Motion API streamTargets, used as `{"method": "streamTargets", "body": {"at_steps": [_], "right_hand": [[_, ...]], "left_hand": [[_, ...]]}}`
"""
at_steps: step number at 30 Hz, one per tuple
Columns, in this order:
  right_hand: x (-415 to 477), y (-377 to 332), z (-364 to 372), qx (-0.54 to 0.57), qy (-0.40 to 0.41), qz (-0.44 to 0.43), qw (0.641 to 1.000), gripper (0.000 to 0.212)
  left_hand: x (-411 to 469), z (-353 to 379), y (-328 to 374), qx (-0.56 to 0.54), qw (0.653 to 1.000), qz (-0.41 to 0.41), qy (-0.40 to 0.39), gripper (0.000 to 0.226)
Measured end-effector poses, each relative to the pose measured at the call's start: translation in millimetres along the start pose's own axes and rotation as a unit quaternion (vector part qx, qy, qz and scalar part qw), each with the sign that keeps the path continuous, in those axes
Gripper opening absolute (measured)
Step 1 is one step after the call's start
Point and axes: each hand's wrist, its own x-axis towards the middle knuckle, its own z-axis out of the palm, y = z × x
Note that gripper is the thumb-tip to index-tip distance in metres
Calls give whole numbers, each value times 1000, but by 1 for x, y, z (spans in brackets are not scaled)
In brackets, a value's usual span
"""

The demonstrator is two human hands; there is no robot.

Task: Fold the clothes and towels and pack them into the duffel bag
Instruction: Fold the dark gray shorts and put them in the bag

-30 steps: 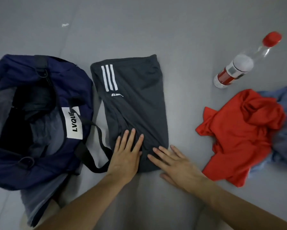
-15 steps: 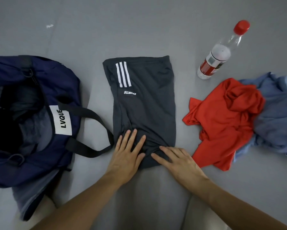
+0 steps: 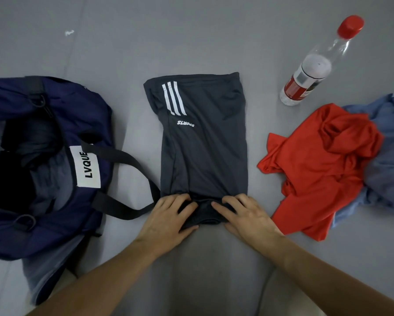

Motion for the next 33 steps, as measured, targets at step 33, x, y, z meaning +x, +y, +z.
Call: {"method": "streamTargets", "body": {"at_steps": [33], "right_hand": [[31,0,1,-8,-9,-3,1000,64]], "left_hand": [[49,-17,13,-20,994,30,106,47]]}}
